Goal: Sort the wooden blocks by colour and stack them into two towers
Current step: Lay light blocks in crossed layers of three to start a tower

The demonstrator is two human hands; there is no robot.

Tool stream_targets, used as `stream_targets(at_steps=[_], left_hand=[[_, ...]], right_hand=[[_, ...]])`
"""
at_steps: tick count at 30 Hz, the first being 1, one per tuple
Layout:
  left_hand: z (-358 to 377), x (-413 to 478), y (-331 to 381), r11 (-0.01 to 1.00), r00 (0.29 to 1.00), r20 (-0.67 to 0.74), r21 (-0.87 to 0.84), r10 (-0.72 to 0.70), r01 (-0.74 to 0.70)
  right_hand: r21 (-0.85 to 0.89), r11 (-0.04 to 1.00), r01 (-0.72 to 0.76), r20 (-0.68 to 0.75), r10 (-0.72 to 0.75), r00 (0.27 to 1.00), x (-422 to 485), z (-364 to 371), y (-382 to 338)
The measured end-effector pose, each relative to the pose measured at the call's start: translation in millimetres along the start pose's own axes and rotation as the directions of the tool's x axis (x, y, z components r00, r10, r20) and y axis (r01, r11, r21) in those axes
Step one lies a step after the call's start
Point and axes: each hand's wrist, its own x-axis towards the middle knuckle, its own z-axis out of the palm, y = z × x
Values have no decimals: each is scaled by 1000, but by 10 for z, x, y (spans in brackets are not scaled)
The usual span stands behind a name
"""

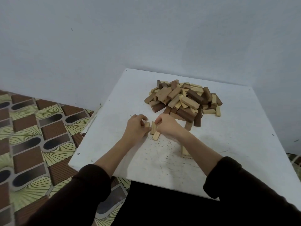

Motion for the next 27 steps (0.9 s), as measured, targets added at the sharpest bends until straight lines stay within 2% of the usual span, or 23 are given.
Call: stream_targets(at_steps=[6,15,18,21,22,27], left_hand=[[112,-32,67,999,999,8,-8,-31,31],[158,-48,99,997,998,-62,-76,-27,22],[168,-127,119,995,1000,26,-102,-12,15],[224,-161,114,988,995,59,132,78,-86],[242,-157,109,982,994,55,163,90,-98],[179,-93,58,992,989,85,16,124,-126]], right_hand=[[-76,994,-78,83,84,993,94,-127,-68],[-200,976,-92,57,105,993,217,-240,-68],[-196,976,-90,100,112,989,221,-271,-13],[-167,984,-59,125,81,989,209,-316,52],[-139,989,-48,124,65,990,205,-323,87],[-150,986,70,145,-48,988,99,-298,172]])
